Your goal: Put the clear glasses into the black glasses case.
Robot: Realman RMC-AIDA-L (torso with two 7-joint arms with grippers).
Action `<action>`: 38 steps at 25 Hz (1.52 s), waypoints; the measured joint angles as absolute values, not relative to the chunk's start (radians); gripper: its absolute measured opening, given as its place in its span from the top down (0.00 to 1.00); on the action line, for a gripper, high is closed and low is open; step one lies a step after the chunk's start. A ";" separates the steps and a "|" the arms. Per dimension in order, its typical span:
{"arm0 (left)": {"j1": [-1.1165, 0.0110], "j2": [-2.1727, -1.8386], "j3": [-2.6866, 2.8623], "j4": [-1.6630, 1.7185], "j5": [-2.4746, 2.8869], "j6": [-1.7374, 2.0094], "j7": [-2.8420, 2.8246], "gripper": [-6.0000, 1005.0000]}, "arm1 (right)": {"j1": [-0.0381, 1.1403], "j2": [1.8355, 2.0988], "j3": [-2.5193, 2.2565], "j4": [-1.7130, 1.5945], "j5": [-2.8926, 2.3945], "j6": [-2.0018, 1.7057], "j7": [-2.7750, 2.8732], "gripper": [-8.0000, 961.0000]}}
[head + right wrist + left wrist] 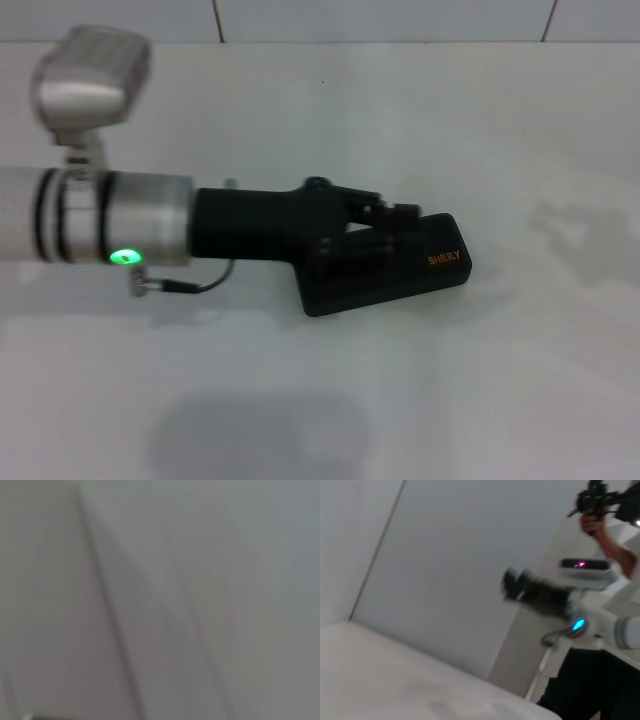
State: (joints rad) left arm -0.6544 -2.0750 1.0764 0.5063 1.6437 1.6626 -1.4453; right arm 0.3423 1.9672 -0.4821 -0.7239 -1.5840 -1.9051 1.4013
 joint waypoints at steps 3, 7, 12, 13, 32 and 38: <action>-0.615 -2.065 1.074 0.560 1.644 1.684 -1.439 0.67 | 0.354 1.970 -0.578 -0.714 -1.591 -1.889 1.355 0.79; -0.579 -2.052 1.043 0.569 1.635 1.699 -1.437 0.65 | 0.371 1.995 -0.667 -0.712 -1.594 -1.845 1.330 0.78; -0.543 -2.025 1.023 0.573 1.635 1.738 -1.406 0.57 | 0.407 2.013 -0.810 -0.700 -1.604 -1.783 1.330 0.70; -0.537 -2.014 1.021 0.574 1.634 1.750 -1.404 0.55 | 0.417 2.015 -0.850 -0.691 -1.603 -1.772 1.329 0.66; -0.463 -1.942 0.939 0.578 1.635 1.872 -1.416 0.46 | 0.557 2.024 -1.063 -0.583 -1.555 -1.743 1.321 0.20; -0.464 -1.948 0.919 0.578 1.636 1.871 -1.413 0.46 | 0.559 2.023 -1.065 -0.582 -1.558 -1.743 1.322 0.20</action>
State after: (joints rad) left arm -0.4639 -1.9481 0.9189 0.5784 1.6363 1.8706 -1.4126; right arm 0.5587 2.0233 -1.0648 -0.5823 -1.5578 -1.7430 1.3218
